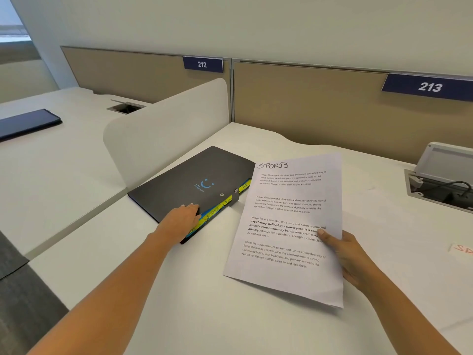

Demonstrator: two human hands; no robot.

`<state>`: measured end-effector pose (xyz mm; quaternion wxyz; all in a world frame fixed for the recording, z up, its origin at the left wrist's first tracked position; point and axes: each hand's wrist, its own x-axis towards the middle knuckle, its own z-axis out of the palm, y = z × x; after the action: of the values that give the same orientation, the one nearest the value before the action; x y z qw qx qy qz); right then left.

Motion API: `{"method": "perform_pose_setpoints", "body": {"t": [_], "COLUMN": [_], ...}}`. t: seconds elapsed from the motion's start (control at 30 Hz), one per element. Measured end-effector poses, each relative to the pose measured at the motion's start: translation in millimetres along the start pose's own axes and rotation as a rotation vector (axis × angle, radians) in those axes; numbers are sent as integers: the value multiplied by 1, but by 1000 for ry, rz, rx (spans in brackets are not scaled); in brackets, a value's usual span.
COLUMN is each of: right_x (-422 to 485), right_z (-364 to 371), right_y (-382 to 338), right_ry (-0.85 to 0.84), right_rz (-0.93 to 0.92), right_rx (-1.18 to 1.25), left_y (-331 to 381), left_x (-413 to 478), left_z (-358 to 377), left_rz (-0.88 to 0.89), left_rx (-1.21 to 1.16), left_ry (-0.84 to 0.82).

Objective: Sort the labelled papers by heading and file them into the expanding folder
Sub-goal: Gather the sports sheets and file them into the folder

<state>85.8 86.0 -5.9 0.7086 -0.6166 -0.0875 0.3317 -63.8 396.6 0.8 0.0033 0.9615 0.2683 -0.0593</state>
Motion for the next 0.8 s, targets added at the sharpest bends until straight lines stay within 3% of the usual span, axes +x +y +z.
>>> {"method": "perform_pose_setpoints", "body": {"t": [0.8], "right_x": [-2], "right_z": [1], "right_y": [-5], "right_ry": [5], "right_rz": [1], "right_rx": [1], "left_y": [16], "left_x": [9], "left_z": [6], "left_rz": [-119], "left_rx": [28], "left_ry": [30]}}
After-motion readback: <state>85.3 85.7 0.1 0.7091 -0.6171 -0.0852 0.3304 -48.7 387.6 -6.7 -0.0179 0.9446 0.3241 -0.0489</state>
